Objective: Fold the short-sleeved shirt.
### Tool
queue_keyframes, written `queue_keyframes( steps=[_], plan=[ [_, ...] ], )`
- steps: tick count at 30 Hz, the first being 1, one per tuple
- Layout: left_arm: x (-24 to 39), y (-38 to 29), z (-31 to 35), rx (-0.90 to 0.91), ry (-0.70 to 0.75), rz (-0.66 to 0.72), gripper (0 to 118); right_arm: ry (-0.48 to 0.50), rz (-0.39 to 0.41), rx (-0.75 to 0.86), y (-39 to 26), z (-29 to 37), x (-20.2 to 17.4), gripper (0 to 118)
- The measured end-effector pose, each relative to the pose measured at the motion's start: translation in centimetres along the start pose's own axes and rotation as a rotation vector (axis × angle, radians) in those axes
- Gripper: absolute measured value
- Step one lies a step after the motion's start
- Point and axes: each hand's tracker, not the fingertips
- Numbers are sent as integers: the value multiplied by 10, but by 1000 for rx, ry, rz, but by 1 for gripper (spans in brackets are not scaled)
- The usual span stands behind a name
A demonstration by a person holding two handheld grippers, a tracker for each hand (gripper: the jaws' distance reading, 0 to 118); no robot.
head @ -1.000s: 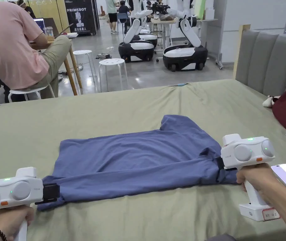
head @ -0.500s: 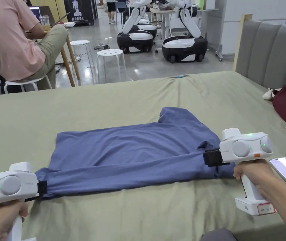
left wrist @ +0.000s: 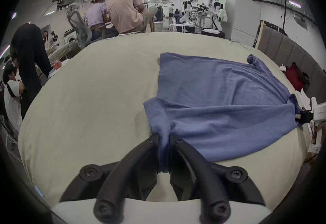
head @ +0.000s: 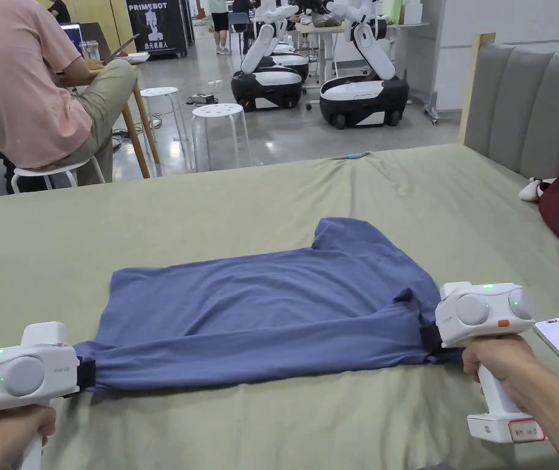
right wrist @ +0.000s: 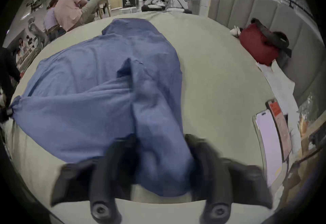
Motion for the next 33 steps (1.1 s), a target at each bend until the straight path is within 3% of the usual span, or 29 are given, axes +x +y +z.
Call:
queue_keyframes(
  steps=[2,4,9,20,28,30,31,32,33],
  plan=[
    [1,-2,0,-2,-4,-17,8,70,12,4,0,3,-6,3],
    [0,-5,4,-5,8,-26,7,7,62,-3,-3,4,-11,3],
    [-8,-14,27,16,-3,-14,7,45,-14,4,-8,17,-4,3],
    [-19,-54,85,23,-15,36,7,103,-8,8,-43,83,6,3],
    [-7,-84,59,-55,7,25,8,75,-20,-27,-58,62,-8,5],
    [-13,-85,46,-60,4,25,19,60,-18,-35,-61,57,-12,30],
    [-14,-85,45,-65,5,16,34,21,-1,-49,-60,55,-11,50],
    [-15,-84,44,-71,10,1,70,-25,26,-40,-60,56,-12,77],
    [-16,-82,44,-69,14,-6,95,-67,46,-25,-60,58,-13,94]
  ],
)
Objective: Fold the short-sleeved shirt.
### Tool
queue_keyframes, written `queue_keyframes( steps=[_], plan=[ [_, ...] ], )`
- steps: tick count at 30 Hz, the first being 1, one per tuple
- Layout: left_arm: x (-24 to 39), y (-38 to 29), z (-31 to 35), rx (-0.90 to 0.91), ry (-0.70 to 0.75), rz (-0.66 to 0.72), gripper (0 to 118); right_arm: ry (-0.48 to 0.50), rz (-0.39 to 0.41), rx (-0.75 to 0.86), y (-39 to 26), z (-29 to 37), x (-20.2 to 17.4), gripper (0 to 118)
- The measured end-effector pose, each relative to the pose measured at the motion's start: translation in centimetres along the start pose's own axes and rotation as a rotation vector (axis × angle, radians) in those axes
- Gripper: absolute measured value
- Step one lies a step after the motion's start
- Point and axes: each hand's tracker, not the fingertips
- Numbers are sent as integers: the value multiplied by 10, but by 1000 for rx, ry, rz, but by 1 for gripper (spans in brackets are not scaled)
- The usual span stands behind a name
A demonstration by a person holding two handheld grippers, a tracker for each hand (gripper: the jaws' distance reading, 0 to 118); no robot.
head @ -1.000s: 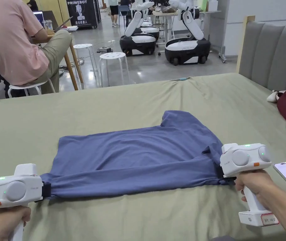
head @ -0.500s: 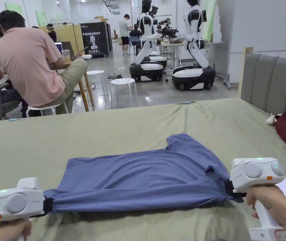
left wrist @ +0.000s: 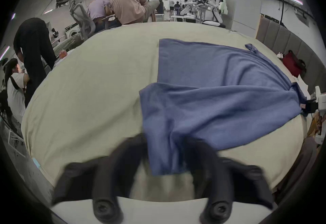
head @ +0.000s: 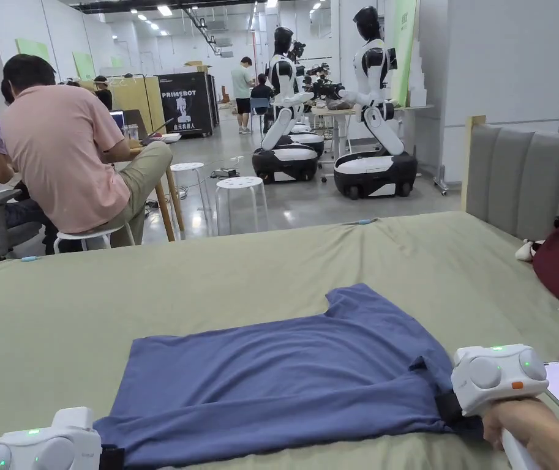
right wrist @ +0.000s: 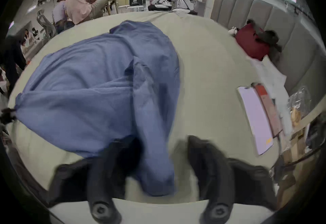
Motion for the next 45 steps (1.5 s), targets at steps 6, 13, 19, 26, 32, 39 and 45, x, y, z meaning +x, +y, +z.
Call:
queue_keyframes(
  steps=[6,13,19,26,32,39,45],
  plan=[
    [-17,27,17,121,51,30,111,46,-110,76,18,36,25,72],
    [-6,46,51,155,53,69,0,54,-71,126,39,59,18,0],
    [10,81,53,169,29,37,0,86,-34,150,55,59,3,0],
    [13,149,-2,165,0,67,117,136,-14,139,94,23,-2,0],
    [13,199,-105,88,45,21,112,146,-8,110,121,-14,-7,0],
    [6,233,-202,1,78,19,110,154,20,75,157,-72,-3,0],
    [5,230,-215,-17,32,8,67,152,36,60,179,-96,-7,0]
  ],
)
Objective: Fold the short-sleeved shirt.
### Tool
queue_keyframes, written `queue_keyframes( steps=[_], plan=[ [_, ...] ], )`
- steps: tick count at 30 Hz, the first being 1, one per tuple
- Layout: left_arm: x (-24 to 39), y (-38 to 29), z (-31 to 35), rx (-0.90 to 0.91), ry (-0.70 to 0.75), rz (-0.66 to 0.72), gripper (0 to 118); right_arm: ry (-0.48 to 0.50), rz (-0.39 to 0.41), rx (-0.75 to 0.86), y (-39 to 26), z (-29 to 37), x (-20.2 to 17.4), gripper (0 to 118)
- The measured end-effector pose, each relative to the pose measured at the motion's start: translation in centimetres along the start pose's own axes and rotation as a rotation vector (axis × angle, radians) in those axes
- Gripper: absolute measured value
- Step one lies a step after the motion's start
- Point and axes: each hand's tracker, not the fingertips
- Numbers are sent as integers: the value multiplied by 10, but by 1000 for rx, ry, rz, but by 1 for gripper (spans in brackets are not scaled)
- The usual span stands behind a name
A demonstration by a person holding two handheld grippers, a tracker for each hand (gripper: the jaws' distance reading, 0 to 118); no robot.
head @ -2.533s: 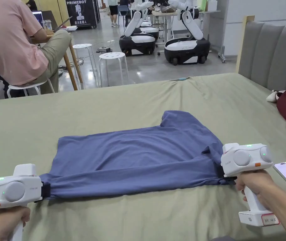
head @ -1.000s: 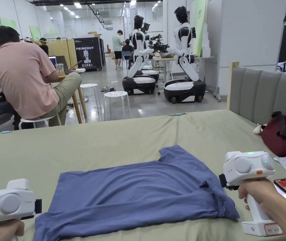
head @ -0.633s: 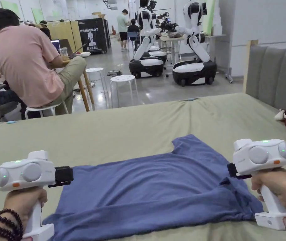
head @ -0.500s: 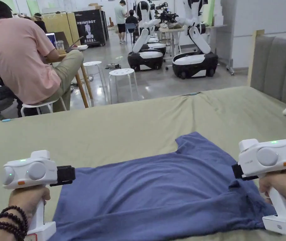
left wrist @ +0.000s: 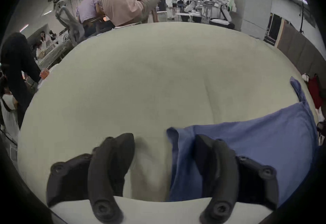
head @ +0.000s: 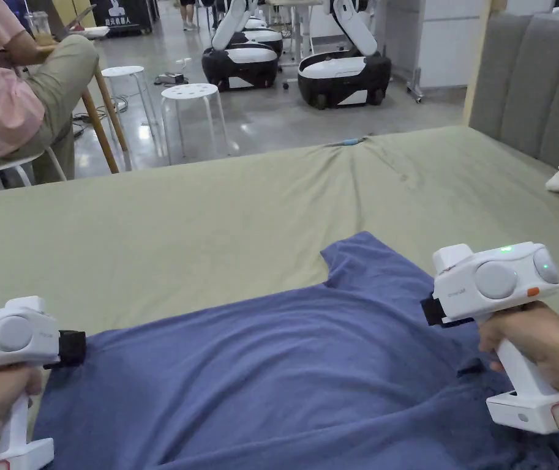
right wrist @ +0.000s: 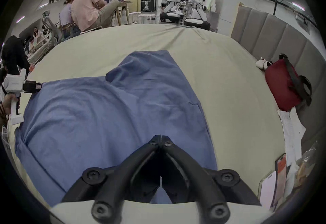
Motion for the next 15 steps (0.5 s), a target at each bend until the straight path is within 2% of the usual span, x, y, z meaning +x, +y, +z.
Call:
queue_keyframes(
  steps=[1,2,3,4,6,7,9,10,11,15],
  plan=[
    [2,1,5,14,-8,-23,49,2,2,0,4,-1,-3,0],
    [6,1,11,38,-42,-67,4,1,2,-1,8,-3,-3,0],
    [9,1,17,63,-58,-104,0,-1,0,-2,11,-3,-3,0],
    [14,0,22,84,18,-169,0,-2,1,-1,14,-1,-4,0],
    [17,-2,29,95,11,-213,0,12,18,9,23,3,-4,2],
    [14,-1,34,84,-36,-204,0,21,30,28,30,4,-1,15],
    [15,0,39,89,-39,-185,0,7,18,60,43,6,3,81],
    [15,0,42,99,-28,-177,0,3,12,70,51,2,9,103],
    [14,1,43,106,-27,-169,0,-7,4,71,57,-2,14,114],
    [10,5,41,106,-35,-113,0,-73,-51,40,81,-21,32,106]
  ],
)
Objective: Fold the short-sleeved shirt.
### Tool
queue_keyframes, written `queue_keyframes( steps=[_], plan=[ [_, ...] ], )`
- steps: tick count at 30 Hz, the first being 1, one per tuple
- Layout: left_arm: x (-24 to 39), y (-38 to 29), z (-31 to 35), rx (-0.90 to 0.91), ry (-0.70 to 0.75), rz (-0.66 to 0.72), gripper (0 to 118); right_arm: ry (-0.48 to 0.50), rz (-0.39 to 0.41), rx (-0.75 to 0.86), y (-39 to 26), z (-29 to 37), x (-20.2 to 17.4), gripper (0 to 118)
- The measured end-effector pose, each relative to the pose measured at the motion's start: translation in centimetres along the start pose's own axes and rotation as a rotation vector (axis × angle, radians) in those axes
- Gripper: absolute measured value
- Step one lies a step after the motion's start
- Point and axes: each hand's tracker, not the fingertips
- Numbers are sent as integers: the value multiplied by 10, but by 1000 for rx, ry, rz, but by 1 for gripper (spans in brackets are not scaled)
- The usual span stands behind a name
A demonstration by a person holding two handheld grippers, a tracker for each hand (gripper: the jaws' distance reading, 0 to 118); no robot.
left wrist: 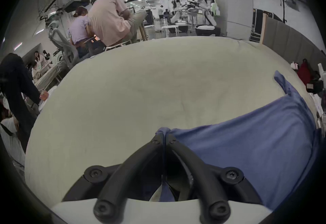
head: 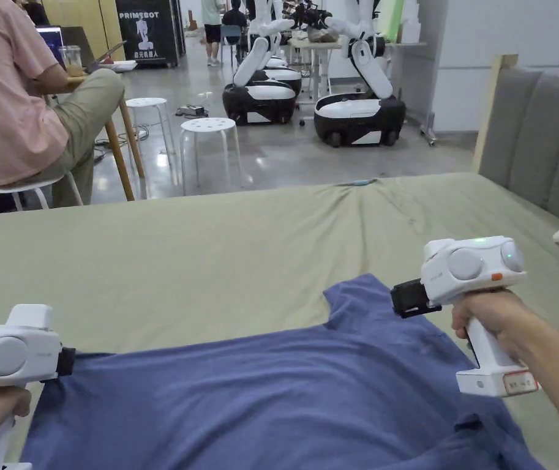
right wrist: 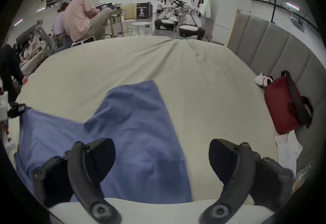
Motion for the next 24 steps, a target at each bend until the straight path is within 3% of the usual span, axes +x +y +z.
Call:
queue_keyframes(
  steps=[8,10,13,15,16,17,21,24],
  plan=[
    [3,1,-19,-30,17,-36,0,6,19,-68,24,-78,21,99],
    [4,1,-21,-39,23,-38,0,1,33,-86,22,-90,16,90],
    [3,2,-23,-48,25,-32,0,46,97,-118,11,-101,4,51],
    [3,2,-24,-49,24,-31,0,-15,113,-88,9,-96,-5,41],
    [3,2,-24,-49,26,-31,0,7,113,-85,9,-94,-3,29],
    [3,1,-24,-53,27,-32,0,27,111,-89,10,-94,-2,1],
    [3,1,-12,-44,25,-16,0,48,13,-86,10,-79,6,0],
    [-3,4,11,-20,9,8,0,39,56,-71,4,-53,8,0]
  ],
)
